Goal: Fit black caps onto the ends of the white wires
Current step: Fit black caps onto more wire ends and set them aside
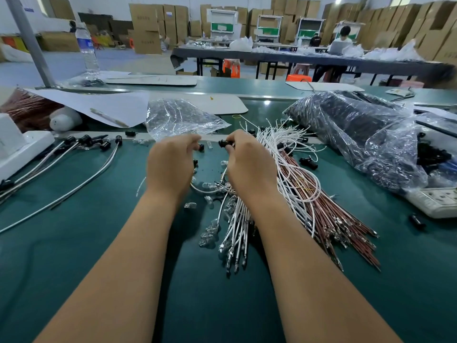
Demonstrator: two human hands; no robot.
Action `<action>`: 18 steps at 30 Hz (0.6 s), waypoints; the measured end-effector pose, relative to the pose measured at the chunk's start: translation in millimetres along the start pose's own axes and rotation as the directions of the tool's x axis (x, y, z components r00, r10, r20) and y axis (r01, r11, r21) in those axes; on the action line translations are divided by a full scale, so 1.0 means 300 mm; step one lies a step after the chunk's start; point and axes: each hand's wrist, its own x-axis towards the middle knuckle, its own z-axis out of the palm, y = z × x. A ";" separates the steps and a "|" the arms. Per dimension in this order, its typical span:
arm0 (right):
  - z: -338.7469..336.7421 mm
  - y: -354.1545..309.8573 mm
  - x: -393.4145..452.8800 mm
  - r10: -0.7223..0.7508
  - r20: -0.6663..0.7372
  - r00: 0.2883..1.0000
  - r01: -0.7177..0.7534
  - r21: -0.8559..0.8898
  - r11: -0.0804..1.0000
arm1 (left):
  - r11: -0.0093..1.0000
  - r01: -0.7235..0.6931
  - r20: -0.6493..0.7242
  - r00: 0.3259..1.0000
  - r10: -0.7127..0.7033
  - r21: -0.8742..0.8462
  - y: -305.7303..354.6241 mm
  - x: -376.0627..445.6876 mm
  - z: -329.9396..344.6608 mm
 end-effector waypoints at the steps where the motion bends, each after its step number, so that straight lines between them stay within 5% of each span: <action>1: -0.002 0.007 0.001 0.018 -0.009 1.000 -0.018 -0.017 1.000 | 0.998 0.040 -0.018 0.999 -0.039 0.043 -0.017 0.002 -0.008; 6: -0.006 0.019 0.002 0.068 0.025 0.997 -0.069 0.033 0.997 | 0.936 0.275 -0.120 0.960 -0.254 0.220 -0.063 -0.011 -0.026; 12: -0.017 0.004 0.007 0.165 0.072 0.984 -0.180 0.382 0.907 | 0.983 -0.091 0.014 0.996 0.090 0.157 0.043 -0.017 0.026; 18: -0.020 -0.006 0.002 0.170 0.129 0.977 -0.214 0.540 0.814 | 0.997 -0.072 0.011 0.997 0.072 0.026 0.048 -0.016 0.029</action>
